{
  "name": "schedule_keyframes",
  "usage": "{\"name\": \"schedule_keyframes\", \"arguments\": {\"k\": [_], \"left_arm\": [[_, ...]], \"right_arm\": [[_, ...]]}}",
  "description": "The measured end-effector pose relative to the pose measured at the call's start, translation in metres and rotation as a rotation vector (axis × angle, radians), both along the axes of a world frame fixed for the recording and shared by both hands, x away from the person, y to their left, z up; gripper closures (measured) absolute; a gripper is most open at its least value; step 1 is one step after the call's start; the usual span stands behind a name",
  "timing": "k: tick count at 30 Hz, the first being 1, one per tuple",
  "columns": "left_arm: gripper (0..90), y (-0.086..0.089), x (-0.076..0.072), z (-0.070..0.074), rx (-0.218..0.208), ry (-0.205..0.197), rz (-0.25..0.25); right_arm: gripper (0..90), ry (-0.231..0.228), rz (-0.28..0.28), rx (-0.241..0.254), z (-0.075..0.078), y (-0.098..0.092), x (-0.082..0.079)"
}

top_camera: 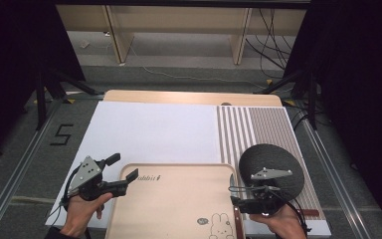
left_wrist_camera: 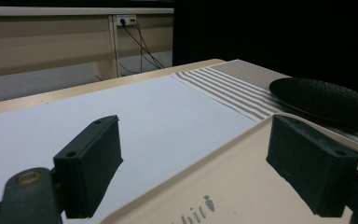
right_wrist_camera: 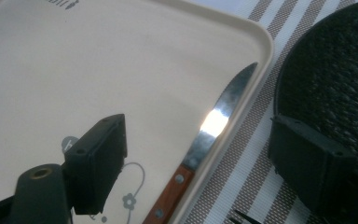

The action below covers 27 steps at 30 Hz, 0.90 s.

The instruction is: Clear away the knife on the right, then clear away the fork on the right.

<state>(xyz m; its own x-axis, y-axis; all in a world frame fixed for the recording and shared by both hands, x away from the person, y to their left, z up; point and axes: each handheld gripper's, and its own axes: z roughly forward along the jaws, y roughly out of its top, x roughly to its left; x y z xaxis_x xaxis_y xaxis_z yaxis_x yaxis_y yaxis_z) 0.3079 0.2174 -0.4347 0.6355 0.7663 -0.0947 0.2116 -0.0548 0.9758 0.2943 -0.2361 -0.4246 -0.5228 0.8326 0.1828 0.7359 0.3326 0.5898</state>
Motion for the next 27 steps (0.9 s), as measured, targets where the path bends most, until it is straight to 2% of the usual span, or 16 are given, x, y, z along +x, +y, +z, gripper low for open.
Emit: {"name": "schedule_keyframes", "arguments": {"k": [3,5,6,7,12,13,15,17,19,21,22,23,24,25,26,27], "left_arm": [[16.8,0.000,0.000,0.000,-0.004,-0.001,-0.003],[16.8,0.000,0.000,0.000,0.001,0.003,0.000],[16.8,0.000,0.000,0.000,-0.003,-0.001,-0.003],[16.8,0.000,0.000,0.000,-0.004,-0.001,-0.002],[16.7,0.000,-0.001,0.000,0.006,0.005,0.004],[16.7,0.000,-0.001,0.001,0.008,0.004,0.004],[16.7,-0.001,-0.001,0.001,0.005,0.005,0.001],[16.7,-0.001,-0.001,0.001,0.011,0.001,-0.003],[16.7,-0.001,-0.001,0.000,0.004,0.000,-0.006],[16.7,-0.002,-0.001,0.000,-0.001,-0.004,-0.011],[16.7,-0.001,-0.002,0.001,0.010,0.000,-0.008],[16.7,-0.001,-0.002,0.001,0.010,-0.005,-0.010],[16.7,-0.001,-0.003,0.001,0.010,-0.004,-0.010],[16.7,-0.001,-0.003,0.001,0.008,-0.004,-0.009],[16.7,-0.001,-0.003,0.001,0.008,-0.005,-0.009],[16.7,-0.001,-0.003,0.001,0.009,-0.005,-0.010]], "right_arm": [[20.7,-0.019,-0.019,-0.005,0.000,-0.007,0.001],[20.7,-0.019,-0.034,-0.002,0.000,-0.012,0.002],[20.7,-0.002,-0.049,-0.002,0.001,-0.014,0.001],[20.7,-0.022,-0.047,-0.006,0.001,-0.017,0.002],[20.7,-0.024,-0.080,-0.003,0.003,-0.027,0.000],[20.7,-0.031,-0.078,-0.017,0.003,-0.029,0.000],[20.7,-0.035,-0.093,-0.003,0.004,-0.033,-0.001],[21.0,-0.046,-0.085,-0.030,0.005,-0.039,-0.002],[21.7,-0.045,-0.093,-0.045,0.007,-0.045,-0.004],[22.7,-0.044,-0.102,-0.044,0.008,-0.052,-0.006],[22.7,-0.040,-0.118,-0.032,0.008,-0.055,-0.008],[22.7,-0.024,-0.132,-0.031,0.008,-0.058,-0.009],[23.0,-0.020,-0.132,-0.058,0.009,-0.062,-0.010],[23.6,-0.022,-0.137,-0.049,0.009,-0.066,-0.012],[24.0,0.006,-0.158,-0.058,0.012,-0.068,-0.016],[24.2,-0.024,-0.132,-0.065,0.011,-0.073,-0.015]]}}
